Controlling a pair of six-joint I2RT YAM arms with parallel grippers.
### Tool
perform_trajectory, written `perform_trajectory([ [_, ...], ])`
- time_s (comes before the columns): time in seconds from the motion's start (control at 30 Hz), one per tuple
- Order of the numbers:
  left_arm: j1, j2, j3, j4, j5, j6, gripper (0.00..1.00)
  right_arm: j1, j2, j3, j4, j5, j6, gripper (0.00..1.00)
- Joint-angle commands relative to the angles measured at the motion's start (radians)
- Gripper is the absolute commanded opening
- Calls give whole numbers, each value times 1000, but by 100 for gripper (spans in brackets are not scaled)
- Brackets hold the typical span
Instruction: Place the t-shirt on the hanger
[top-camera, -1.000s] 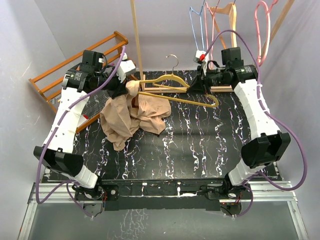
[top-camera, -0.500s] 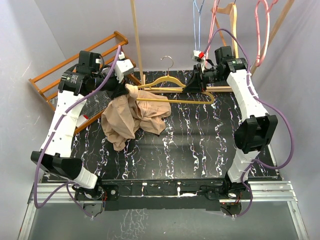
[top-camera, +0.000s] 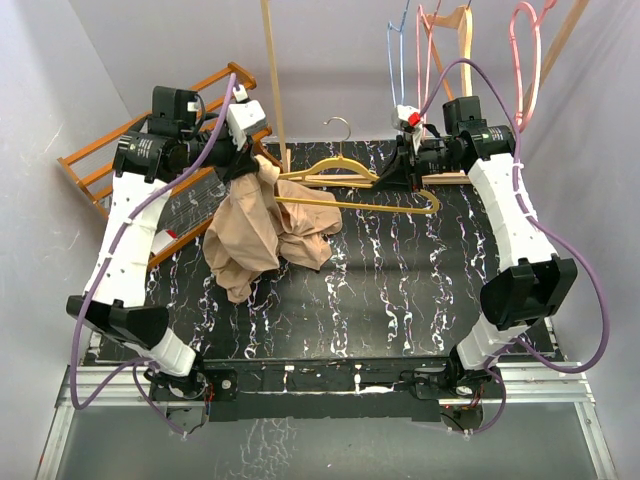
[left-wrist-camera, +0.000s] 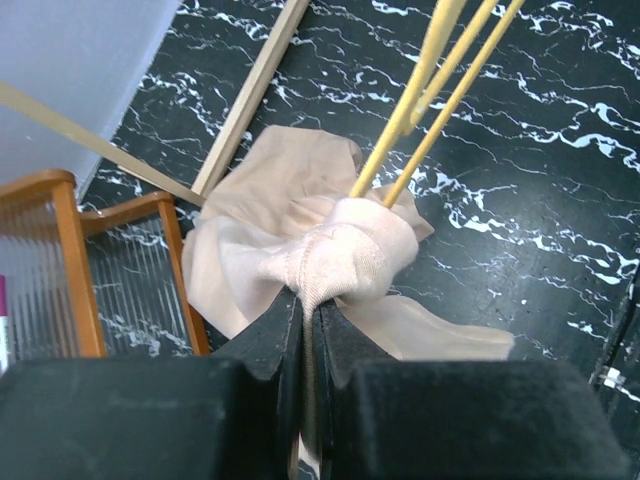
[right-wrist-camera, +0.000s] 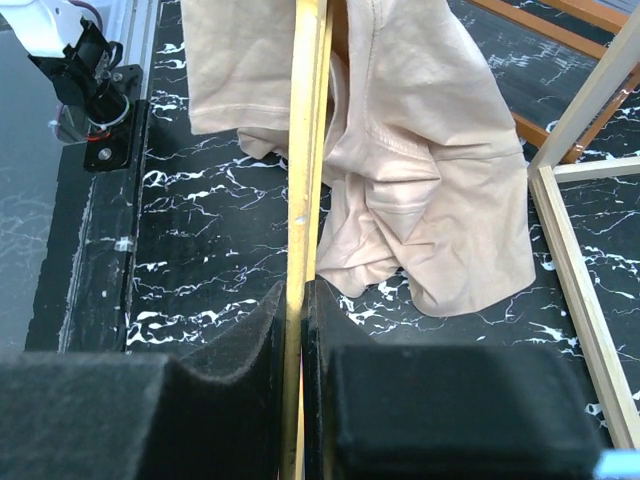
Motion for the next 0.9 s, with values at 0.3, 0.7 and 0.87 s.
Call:
perform_trajectory([
  [0.3,13,-57,-190,77,-108,128,0,3,-66,-8,46,-13,-9,8],
  [0.7,13,16,-38,13,-81,134,69,3,-86,-24,99,6,38,8],
  [0.87,11,30,-8,-27,-51,127,64,4,-105,-56,141,11,65,8],
])
